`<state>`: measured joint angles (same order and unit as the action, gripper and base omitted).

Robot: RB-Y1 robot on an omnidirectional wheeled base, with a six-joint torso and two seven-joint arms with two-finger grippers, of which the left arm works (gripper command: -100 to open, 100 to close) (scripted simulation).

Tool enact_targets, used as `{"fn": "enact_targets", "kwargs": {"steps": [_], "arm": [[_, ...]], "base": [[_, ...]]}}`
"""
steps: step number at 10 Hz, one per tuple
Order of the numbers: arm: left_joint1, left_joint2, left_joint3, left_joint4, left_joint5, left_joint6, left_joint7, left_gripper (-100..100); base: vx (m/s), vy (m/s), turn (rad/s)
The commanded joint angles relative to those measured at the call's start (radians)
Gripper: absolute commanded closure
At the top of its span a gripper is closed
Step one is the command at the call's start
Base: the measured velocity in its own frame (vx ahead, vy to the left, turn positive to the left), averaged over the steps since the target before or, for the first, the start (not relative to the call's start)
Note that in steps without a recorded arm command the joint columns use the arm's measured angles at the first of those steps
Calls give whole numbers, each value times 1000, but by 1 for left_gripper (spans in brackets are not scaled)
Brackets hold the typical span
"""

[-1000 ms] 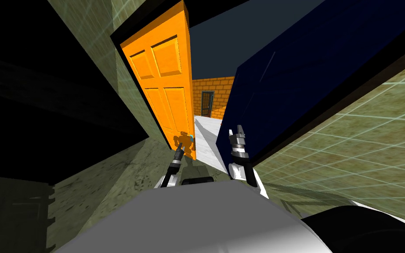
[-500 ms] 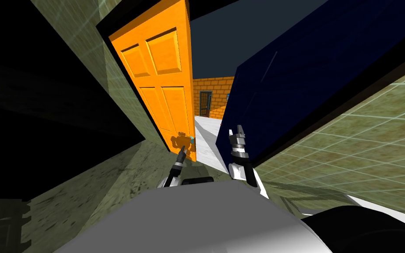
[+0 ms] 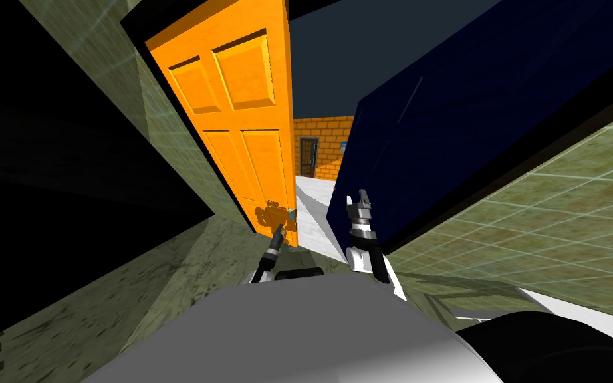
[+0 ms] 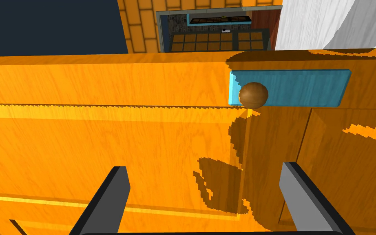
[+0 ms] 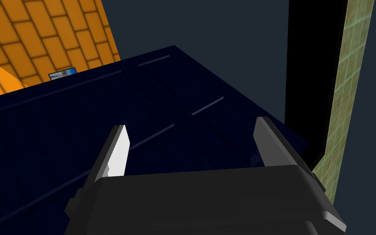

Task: Push the door open

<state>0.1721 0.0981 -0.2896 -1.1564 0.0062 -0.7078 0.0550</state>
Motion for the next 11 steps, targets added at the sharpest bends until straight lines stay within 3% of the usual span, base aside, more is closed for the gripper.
{"fn": "enact_targets", "kwargs": {"steps": [1, 7, 11], "arm": [[-10, -4, -10, 33, -4, -2, -2, -100], [-42, -8, -42, 159, -16, -23, 0, -100], [-49, -8, -41, 171, -16, -20, 0, -100]], "base": [[88, 77, -65], [85, 90, -65], [59, 24, -28]]}}
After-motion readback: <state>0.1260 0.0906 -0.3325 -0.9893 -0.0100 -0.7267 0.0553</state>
